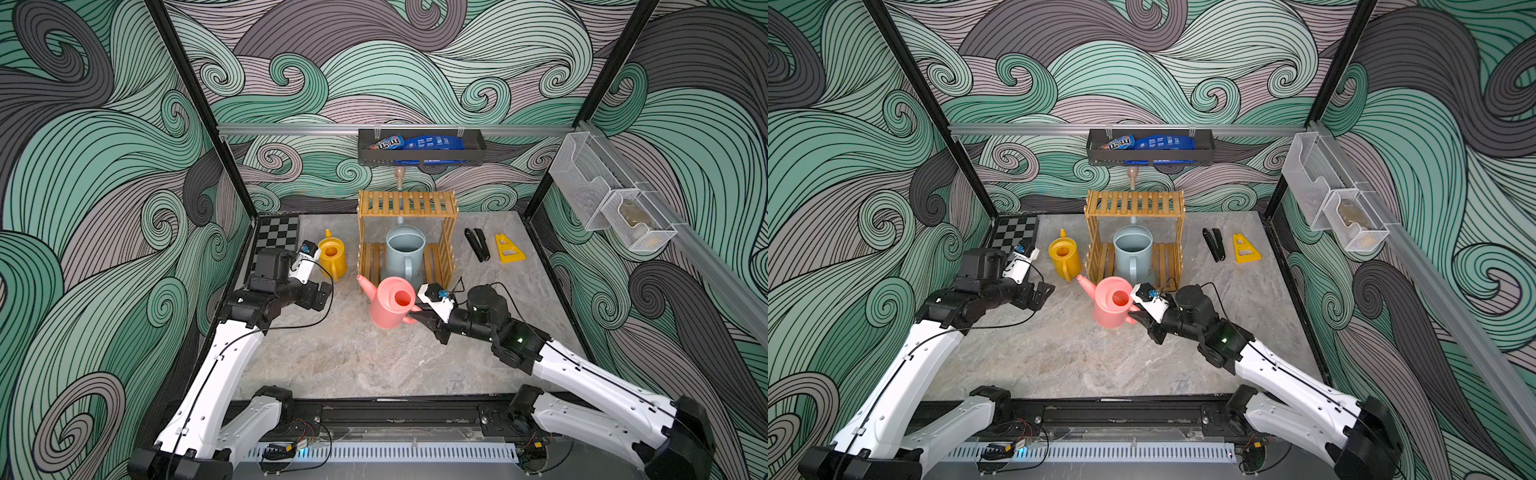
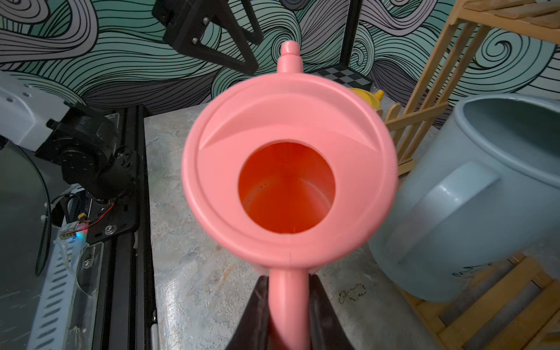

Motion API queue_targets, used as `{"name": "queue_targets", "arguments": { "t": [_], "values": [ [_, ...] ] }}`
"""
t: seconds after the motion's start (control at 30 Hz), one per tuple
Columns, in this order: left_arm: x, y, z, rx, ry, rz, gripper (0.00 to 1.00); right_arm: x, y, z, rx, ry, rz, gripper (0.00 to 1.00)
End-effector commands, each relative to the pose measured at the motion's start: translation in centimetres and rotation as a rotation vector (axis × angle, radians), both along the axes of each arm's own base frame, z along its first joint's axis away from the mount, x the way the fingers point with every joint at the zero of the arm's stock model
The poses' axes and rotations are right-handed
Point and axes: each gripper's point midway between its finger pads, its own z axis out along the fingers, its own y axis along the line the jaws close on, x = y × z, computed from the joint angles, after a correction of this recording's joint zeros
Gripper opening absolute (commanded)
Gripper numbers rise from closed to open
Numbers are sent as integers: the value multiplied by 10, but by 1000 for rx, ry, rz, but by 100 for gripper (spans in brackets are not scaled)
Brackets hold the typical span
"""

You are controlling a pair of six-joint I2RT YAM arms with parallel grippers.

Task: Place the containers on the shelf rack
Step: 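Place the container on the shelf.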

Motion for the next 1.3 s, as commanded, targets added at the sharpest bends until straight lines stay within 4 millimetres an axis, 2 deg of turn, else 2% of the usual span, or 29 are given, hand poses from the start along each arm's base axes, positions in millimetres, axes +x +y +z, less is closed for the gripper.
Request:
{"name": "queue_targets", "arguments": {
  "t": [0.0, 0.2, 0.8, 0.93, 1.1, 1.27],
  "values": [
    [0, 3, 3, -12, -5, 18, 99, 11, -10, 44, 86, -39, -100, 0],
    [-1, 1, 4, -23, -4, 9, 99, 32, -31, 72, 124, -50, -282, 0],
    [3, 6, 3, 0, -7, 27, 99, 103, -76, 146, 169, -48, -688, 0],
    [2, 1, 4, -21, -7, 11, 99, 117, -89, 161, 217, -55, -802, 0],
    [4, 5, 2, -4, -15, 25, 99, 133, -100, 173, 247, -52, -918, 0],
    [1, 5, 6, -5, -15, 22, 99, 150, -100, 183, 224, -62, -968, 0]
  ]
}}
